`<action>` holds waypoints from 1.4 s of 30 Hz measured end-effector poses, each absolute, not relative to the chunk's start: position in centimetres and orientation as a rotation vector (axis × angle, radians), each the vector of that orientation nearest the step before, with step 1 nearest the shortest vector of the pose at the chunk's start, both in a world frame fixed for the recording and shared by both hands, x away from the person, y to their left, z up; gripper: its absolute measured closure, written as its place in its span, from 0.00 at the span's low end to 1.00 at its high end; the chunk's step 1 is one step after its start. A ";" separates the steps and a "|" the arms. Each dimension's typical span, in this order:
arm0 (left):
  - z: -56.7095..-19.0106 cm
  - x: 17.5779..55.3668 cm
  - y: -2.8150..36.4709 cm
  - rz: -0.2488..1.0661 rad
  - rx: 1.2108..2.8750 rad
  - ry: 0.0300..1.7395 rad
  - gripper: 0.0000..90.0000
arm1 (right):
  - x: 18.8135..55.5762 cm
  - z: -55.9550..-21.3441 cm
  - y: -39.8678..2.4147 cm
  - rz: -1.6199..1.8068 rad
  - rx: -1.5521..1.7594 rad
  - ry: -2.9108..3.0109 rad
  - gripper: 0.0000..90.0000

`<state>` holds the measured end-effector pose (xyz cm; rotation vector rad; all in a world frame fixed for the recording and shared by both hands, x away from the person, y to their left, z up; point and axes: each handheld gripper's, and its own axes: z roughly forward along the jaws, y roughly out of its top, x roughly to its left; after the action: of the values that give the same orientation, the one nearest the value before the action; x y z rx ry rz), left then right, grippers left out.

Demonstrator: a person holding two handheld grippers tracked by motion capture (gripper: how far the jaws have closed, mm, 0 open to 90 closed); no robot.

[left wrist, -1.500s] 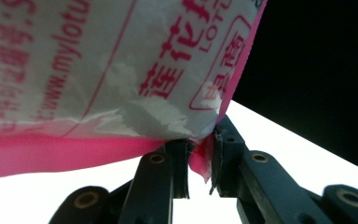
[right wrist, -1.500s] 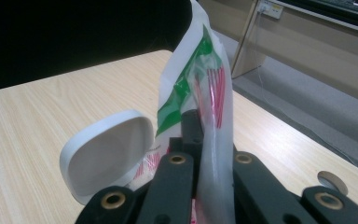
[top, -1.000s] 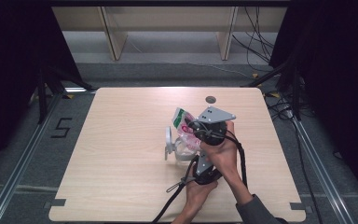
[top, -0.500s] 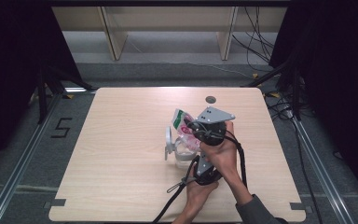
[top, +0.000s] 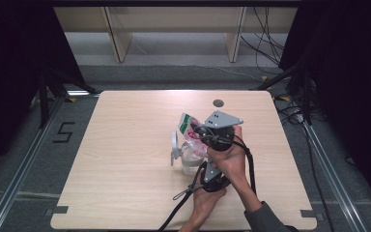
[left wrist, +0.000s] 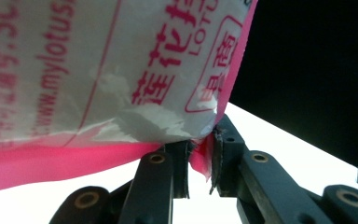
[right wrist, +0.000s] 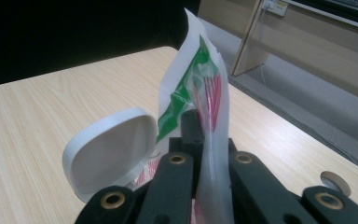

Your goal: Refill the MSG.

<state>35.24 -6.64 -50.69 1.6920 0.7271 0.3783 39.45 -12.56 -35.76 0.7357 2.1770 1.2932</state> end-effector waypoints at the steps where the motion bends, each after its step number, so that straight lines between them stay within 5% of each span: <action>1: -50.7 35.2 -6.7 0.375 1.681 0.733 0.87 | 39.5 -35.8 -12.6 1.295 0.735 2.177 1.00; 42: -50.5 35.3 -7.2 0.359 1.599 0.767 0.87 | 39.3 -35.5 -12.3 1.301 0.734 2.185 1.00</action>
<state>35.34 -7.15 -50.49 1.5993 0.7666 0.3587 39.26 -12.34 -35.49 0.7341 2.1846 1.3012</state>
